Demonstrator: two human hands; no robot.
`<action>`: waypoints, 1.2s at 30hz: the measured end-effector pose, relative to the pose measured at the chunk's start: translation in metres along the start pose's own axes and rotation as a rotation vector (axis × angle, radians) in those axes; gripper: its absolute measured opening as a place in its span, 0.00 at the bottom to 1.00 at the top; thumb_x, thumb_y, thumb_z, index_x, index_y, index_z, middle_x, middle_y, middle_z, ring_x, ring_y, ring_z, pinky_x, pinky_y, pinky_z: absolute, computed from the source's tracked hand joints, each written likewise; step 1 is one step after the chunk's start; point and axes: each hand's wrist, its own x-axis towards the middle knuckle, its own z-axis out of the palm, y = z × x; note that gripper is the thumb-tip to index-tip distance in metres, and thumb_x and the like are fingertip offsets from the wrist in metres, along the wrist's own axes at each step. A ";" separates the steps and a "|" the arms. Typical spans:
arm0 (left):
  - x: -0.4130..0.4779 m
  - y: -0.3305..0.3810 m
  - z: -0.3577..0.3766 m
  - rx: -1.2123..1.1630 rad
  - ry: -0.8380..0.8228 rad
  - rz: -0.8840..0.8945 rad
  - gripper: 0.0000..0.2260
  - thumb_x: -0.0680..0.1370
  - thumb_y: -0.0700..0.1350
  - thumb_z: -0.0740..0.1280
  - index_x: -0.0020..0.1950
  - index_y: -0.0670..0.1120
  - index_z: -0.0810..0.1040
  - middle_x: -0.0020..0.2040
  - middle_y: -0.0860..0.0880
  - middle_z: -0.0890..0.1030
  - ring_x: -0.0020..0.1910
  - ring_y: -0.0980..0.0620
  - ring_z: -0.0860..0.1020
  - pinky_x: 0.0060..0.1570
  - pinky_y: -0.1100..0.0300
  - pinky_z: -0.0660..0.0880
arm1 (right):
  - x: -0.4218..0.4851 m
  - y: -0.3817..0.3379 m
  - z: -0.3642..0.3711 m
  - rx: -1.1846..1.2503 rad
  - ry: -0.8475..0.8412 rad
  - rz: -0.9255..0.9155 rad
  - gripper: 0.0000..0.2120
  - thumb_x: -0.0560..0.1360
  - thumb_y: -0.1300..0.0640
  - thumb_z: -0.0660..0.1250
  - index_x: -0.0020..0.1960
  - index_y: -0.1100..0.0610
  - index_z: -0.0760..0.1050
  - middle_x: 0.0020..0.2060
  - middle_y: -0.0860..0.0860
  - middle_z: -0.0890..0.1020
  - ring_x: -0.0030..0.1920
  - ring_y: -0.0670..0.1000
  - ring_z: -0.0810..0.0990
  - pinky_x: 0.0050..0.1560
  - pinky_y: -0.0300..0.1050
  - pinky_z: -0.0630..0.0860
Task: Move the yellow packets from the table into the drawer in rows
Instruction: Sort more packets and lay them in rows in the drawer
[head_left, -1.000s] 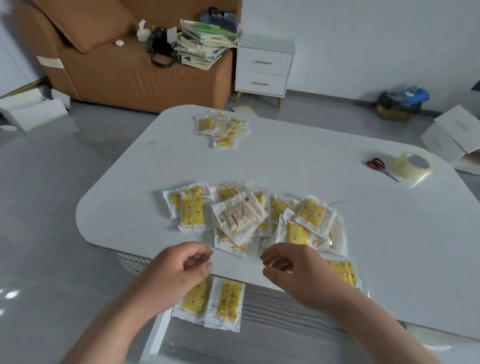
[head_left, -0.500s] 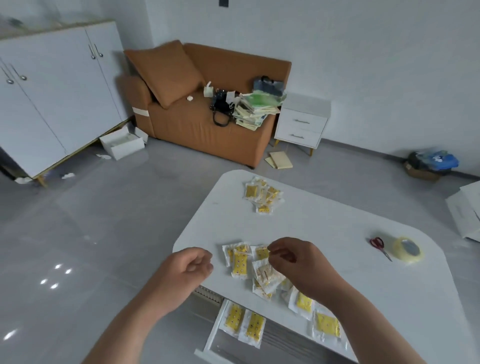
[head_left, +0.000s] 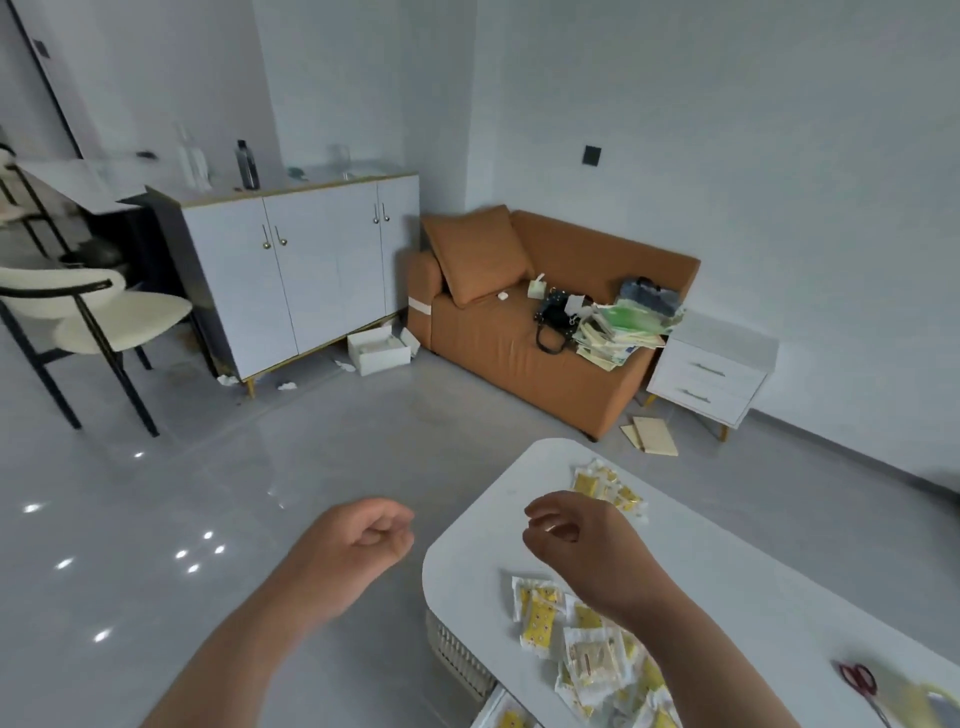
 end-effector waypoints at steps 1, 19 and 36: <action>0.002 -0.004 -0.012 -0.011 0.022 0.004 0.06 0.76 0.43 0.70 0.50 0.54 0.81 0.47 0.57 0.84 0.46 0.68 0.80 0.43 0.74 0.72 | 0.008 -0.007 0.006 -0.001 0.001 -0.016 0.07 0.74 0.54 0.68 0.51 0.45 0.78 0.46 0.42 0.83 0.47 0.38 0.81 0.49 0.31 0.76; 0.142 -0.052 -0.201 0.017 -0.014 0.024 0.06 0.77 0.43 0.70 0.49 0.53 0.81 0.45 0.59 0.83 0.43 0.73 0.78 0.40 0.76 0.70 | 0.174 -0.099 0.122 0.009 0.036 0.039 0.06 0.74 0.55 0.69 0.46 0.43 0.78 0.43 0.41 0.82 0.46 0.39 0.81 0.46 0.33 0.73; 0.422 -0.035 -0.283 0.075 -0.038 0.027 0.07 0.76 0.42 0.69 0.49 0.54 0.81 0.47 0.68 0.82 0.47 0.70 0.79 0.42 0.74 0.71 | 0.462 -0.104 0.132 0.042 0.038 0.106 0.05 0.75 0.53 0.69 0.51 0.47 0.80 0.46 0.45 0.83 0.48 0.42 0.82 0.50 0.38 0.78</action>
